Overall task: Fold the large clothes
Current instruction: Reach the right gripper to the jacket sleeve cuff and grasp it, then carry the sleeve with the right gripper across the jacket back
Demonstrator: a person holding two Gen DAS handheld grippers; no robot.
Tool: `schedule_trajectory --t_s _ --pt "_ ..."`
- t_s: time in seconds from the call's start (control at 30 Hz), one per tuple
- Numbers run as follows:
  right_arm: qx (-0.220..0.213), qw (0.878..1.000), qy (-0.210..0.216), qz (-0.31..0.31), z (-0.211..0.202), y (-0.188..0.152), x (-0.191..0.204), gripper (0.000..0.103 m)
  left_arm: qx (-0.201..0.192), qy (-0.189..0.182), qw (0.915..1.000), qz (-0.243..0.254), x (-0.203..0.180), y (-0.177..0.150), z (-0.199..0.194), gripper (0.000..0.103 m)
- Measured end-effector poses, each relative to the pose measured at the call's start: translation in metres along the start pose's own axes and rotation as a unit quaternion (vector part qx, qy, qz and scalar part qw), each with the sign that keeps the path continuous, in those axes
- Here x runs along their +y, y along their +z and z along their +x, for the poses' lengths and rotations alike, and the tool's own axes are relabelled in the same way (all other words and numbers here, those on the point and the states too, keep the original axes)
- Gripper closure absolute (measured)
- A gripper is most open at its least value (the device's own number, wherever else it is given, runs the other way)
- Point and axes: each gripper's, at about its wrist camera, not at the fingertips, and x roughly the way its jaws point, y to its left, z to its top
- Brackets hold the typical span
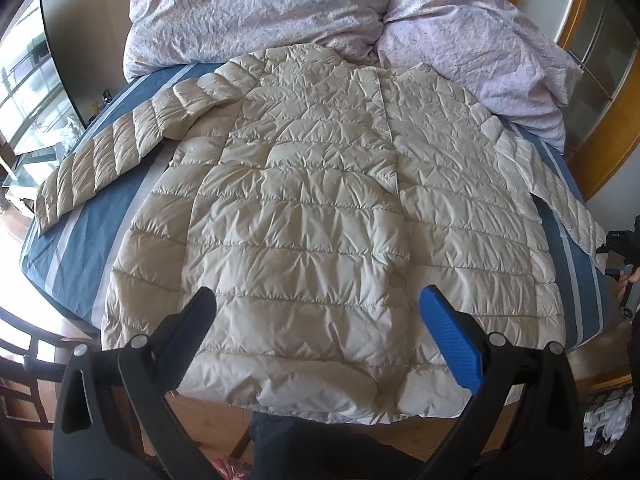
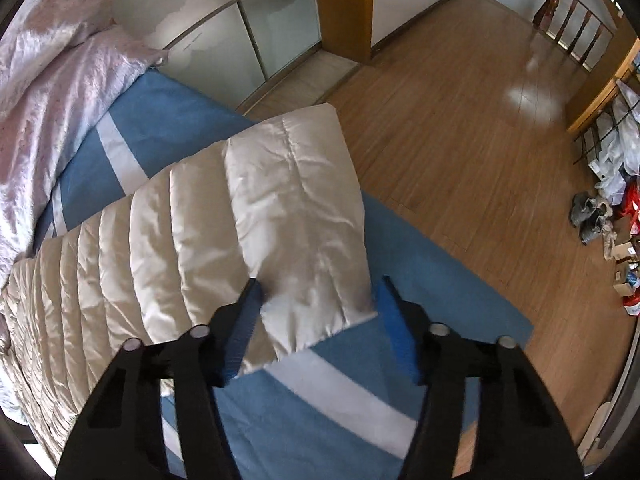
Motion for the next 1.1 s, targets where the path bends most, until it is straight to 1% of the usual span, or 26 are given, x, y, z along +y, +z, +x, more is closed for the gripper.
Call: schedule_trajectory --t_s 0.07,0.13,0.2,0.23,0.3,0.4,0.5,0.57,0.63,0.73,0.83,0.97,1.03,1.1 --pt "0.0 1.0 0.001 -0.005 0.004 0.005 0.006 0.053 0.0 0.005 1.0 -0.002 0.0 0.0 0.0 0.002" --pt "-0.008 1.0 -0.003 -0.011 0.003 0.005 0.007 0.057 -0.002 0.009 1.0 -0.002 0.002 0.0 -0.001 0.002" --pt "-0.015 1.0 -0.006 -0.013 0.001 0.003 0.008 0.068 -0.002 0.01 0.9999 -0.006 0.006 0.002 0.0 0.002" --pt "-0.018 1.0 -0.008 -0.014 -0.001 0.001 0.008 0.07 -0.002 0.01 0.9999 -0.008 0.009 0.003 0.001 0.002" --pt "-0.022 0.999 -0.006 -0.022 -0.002 -0.003 0.012 0.083 -0.001 0.011 0.9999 -0.01 0.013 0.006 0.003 0.002" --pt "-0.024 0.999 -0.01 -0.032 -0.007 -0.009 0.016 0.093 -0.002 0.014 0.9999 -0.007 0.022 0.011 0.007 0.002" --pt "-0.035 0.999 0.0 -0.027 -0.019 -0.01 0.024 0.096 -0.005 0.021 0.9998 -0.002 0.033 0.02 0.01 0.002" --pt "-0.057 0.998 0.005 -0.031 -0.035 -0.009 0.034 0.096 -0.011 0.026 0.9996 0.001 0.042 0.028 0.01 0.002" --pt "-0.084 0.995 0.024 -0.045 -0.057 -0.01 0.055 0.096 -0.019 0.03 0.9994 0.003 0.052 0.037 0.011 0.002" --pt "-0.109 0.99 0.055 -0.069 -0.082 -0.014 0.091 0.096 -0.027 0.03 0.9992 0.003 0.067 0.048 0.013 0.002" --pt "-0.125 0.982 0.088 -0.113 -0.108 -0.03 0.145 0.096 -0.031 0.022 0.9993 -0.002 0.083 0.058 0.016 0.002" --pt "-0.121 0.973 0.118 -0.156 -0.118 -0.058 0.207 0.096 -0.039 0.026 0.9989 0.002 0.1 0.068 0.019 0.002" --pt "-0.107 0.969 0.131 -0.181 -0.117 -0.078 0.242 0.096 -0.04 0.03 0.9987 0.004 0.107 0.073 0.022 0.002" --pt "-0.092 0.965 0.142 -0.199 -0.114 -0.095 0.267 0.096 -0.038 0.028 0.9989 0.001 0.115 0.077 0.025 0.002"
